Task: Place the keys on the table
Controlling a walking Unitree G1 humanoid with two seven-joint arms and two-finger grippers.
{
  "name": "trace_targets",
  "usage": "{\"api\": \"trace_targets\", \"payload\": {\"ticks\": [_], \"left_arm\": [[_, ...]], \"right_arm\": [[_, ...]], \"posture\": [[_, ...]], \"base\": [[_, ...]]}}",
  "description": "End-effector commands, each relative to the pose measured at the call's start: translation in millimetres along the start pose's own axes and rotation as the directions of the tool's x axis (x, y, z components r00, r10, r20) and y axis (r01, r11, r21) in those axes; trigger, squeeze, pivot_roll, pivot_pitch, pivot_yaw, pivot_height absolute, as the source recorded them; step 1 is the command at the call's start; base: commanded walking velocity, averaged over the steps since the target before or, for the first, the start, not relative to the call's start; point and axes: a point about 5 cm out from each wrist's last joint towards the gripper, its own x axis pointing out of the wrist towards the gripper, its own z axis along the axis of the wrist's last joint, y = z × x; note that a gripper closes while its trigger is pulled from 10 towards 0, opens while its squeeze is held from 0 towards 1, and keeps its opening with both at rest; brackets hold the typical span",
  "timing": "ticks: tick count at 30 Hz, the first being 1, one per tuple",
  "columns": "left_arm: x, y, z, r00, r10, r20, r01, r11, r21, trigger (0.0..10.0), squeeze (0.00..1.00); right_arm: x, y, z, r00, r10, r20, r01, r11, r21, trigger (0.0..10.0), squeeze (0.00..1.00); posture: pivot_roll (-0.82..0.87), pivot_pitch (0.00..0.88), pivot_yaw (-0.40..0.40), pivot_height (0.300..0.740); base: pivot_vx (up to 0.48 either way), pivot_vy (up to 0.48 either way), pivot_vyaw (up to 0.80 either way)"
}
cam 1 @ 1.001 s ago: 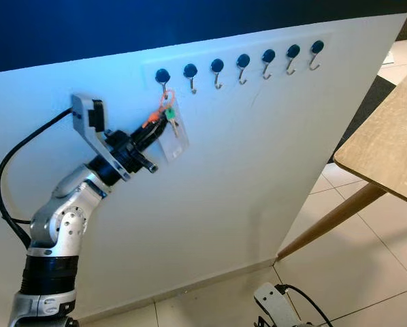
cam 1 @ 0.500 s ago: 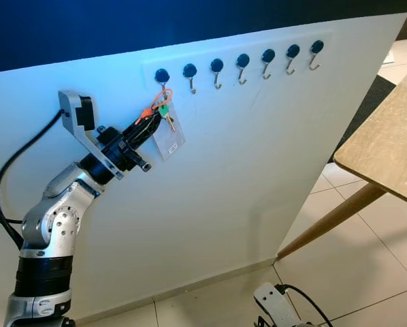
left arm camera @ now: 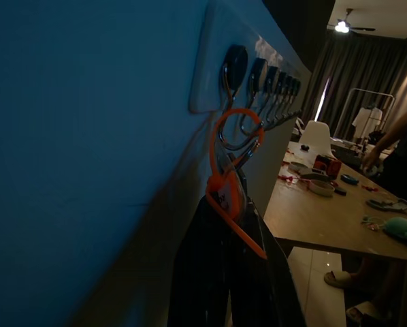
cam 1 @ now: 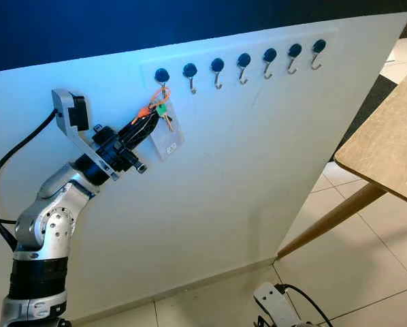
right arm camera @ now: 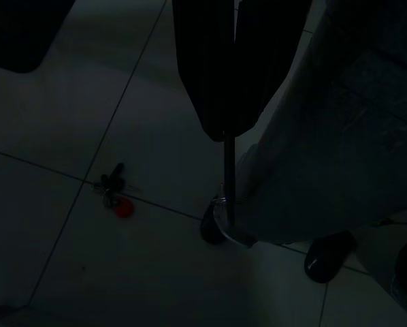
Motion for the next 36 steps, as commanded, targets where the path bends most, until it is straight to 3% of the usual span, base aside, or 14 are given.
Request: {"api": "trace_targets", "payload": {"ticks": [1, 7, 19, 25, 31, 33, 35, 36], "left_arm": [[-6.8, 17.1, 23.0, 0.991, 0.113, 0.076, -0.118, 0.992, 0.056, 10.0, 0.00], [-7.0, 29.6, 34.5, 0.968, 0.199, 0.155, -0.206, 0.978, 0.031, 10.0, 0.00], [-12.7, 33.5, 45.9, 0.960, 0.194, 0.202, -0.203, 0.979, 0.028, 10.0, 0.00], [-20.3, 14.6, 49.2, 0.975, 0.021, 0.221, -0.036, 0.997, 0.065, 10.0, 0.00], [-34.6, 0.1, 47.9, 0.973, -0.127, 0.194, 0.108, 0.989, 0.104, 10.0, 0.00], [-45.6, -14.2, 43.3, 0.955, -0.257, 0.151, 0.240, 0.963, 0.119, 10.0, 0.00], [-49.8, -20.9, 40.9, 0.942, -0.311, 0.127, 0.296, 0.947, 0.125, 10.0, 0.00], [-61.8, -37.4, 35.8, 0.894, -0.441, 0.081, 0.431, 0.895, 0.110, 10.0, 0.00]], "right_arm": [[0.6, 12.3, -21.7, 0.996, 0.040, -0.081, -0.040, 0.999, 0.000, 10.0, 0.00], [0.8, 13.9, -23.1, 0.996, 0.044, -0.084, -0.044, 0.999, 0.006, 10.0, 0.00], [0.5, 14.2, -25.2, 0.995, 0.044, -0.088, -0.043, 0.999, 0.011, 10.0, 0.00], [0.6, 13.8, -24.2, 0.995, 0.045, -0.086, -0.044, 0.999, 0.007, 10.0, 0.00], [0.5, 13.2, -23.7, 0.995, 0.044, -0.086, -0.044, 0.999, 0.004, 10.0, 0.00], [0.5, 13.1, -23.7, 0.995, 0.044, -0.087, -0.044, 0.999, 0.004, 10.0, 0.00], [0.5, 13.1, -23.7, 0.995, 0.044, -0.087, -0.044, 0.999, 0.004, 10.0, 0.00], [0.5, 13.3, -23.8, 0.995, 0.045, -0.087, -0.044, 0.999, 0.004, 10.0, 0.00]], "posture": [[-0.05, 0.067, 0.044, 0.740], [-0.06, 0.071, 0.048, 0.740], [-0.06, 0.075, 0.049, 0.740], [-0.06, 0.075, 0.044, 0.740], [-0.06, 0.075, 0.042, 0.740], [-0.05, 0.075, 0.042, 0.740], [-0.05, 0.075, 0.042, 0.740], [-0.05, 0.075, 0.043, 0.740]], "base": [[0.000, 0.000, 0.00], [0.000, 0.000, 0.00], [0.000, 0.000, 0.00], [0.000, 0.000, 0.00], [0.000, 0.000, 0.00], [0.000, 0.000, 0.00], [0.000, 0.000, 0.00], [0.000, 0.000, 0.00]]}}
